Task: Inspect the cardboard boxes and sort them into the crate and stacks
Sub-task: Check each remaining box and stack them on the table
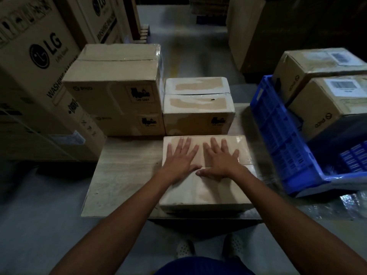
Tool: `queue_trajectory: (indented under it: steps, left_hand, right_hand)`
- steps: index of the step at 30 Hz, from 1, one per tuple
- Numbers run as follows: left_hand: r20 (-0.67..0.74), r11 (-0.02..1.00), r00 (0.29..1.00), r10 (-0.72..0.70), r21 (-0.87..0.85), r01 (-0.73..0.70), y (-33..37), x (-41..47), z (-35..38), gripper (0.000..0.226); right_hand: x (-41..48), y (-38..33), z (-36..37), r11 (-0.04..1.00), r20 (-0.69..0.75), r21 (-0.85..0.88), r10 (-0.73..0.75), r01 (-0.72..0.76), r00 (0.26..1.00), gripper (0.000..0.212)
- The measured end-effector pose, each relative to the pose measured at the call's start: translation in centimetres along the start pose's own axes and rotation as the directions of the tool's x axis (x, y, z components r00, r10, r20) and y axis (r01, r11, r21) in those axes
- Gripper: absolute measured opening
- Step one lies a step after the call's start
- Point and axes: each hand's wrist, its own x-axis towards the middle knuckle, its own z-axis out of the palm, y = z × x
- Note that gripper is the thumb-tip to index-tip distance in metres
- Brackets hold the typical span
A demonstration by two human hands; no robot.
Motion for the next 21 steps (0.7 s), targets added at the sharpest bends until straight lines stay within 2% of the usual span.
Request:
queue_trajectory:
  steps: [7,11,16,21]
  left_hand:
    - [0.102,0.997,0.992,-0.076,0.008,0.075,1.1,1.2,-0.7,0.083]
    - [0.038,1.0,0.999,-0.024,-0.004,0.024,3.3,1.4,-0.2,0.082]
    - [0.008,0.999,1.0,-0.026,-0.024,0.026,3.7,1.4,0.8,0.077]
    - [-0.01,0.999,1.0,-0.002,-0.049,0.002,3.4,0.1,0.9,0.08]
  right_hand:
    - [-0.5,0.8,-0.7,0.999,0.013,0.041,-0.016,0.015,1.0,0.118]
    - [-1.5,3.4,-1.2,0.996,-0.002,0.053,0.078,-0.078,0.997,0.12]
    - [-1.8,4.3,-0.3,0.998,-0.041,0.03,0.054,-0.053,0.998,0.117]
    - [-2.6,5.3,-1.0,0.996,0.055,0.088,0.023,-0.028,0.998,0.117]
